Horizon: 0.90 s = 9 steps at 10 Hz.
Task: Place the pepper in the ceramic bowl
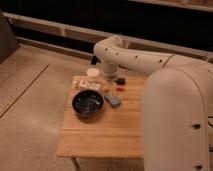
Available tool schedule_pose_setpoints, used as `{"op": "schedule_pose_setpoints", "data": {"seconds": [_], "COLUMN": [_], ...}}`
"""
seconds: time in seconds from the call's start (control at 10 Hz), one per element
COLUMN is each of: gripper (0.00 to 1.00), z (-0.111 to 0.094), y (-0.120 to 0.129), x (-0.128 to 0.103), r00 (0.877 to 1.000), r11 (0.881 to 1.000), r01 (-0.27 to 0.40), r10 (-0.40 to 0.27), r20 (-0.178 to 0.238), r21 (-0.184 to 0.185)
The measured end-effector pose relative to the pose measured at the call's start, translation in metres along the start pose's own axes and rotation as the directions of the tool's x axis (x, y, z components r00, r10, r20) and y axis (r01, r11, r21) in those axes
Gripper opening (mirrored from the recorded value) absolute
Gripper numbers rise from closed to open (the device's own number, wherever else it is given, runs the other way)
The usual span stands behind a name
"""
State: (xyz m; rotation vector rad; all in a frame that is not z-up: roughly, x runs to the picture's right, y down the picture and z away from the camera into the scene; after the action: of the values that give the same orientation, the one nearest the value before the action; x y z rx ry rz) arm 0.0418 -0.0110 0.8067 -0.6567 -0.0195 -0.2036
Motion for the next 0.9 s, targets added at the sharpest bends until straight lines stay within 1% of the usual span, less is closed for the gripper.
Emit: {"op": "schedule_pose_setpoints", "data": {"seconds": [0.1, 0.2, 0.4, 0.5, 0.8, 0.9], "gripper": [0.65, 0.65, 0.65, 0.65, 0.65, 0.65], "z": [0.003, 0.005, 0.005, 0.005, 0.005, 0.005], "y": [-0.010, -0.022, -0.034, -0.035, -0.035, -0.035], "x": [0.006, 0.012, 0.023, 0.027, 0.023, 0.024], "r00": [1.000, 0.999, 0.997, 0.997, 0.996, 0.997], "r11": [0.999, 0.996, 0.990, 0.989, 0.988, 0.988], "r01": [0.021, 0.033, 0.058, 0.060, 0.066, 0.065], "r10": [-0.021, -0.035, -0.065, -0.067, -0.073, -0.072], "r20": [0.008, 0.027, 0.044, 0.046, 0.047, 0.042], "r21": [0.034, 0.079, 0.130, 0.138, 0.138, 0.138]}}
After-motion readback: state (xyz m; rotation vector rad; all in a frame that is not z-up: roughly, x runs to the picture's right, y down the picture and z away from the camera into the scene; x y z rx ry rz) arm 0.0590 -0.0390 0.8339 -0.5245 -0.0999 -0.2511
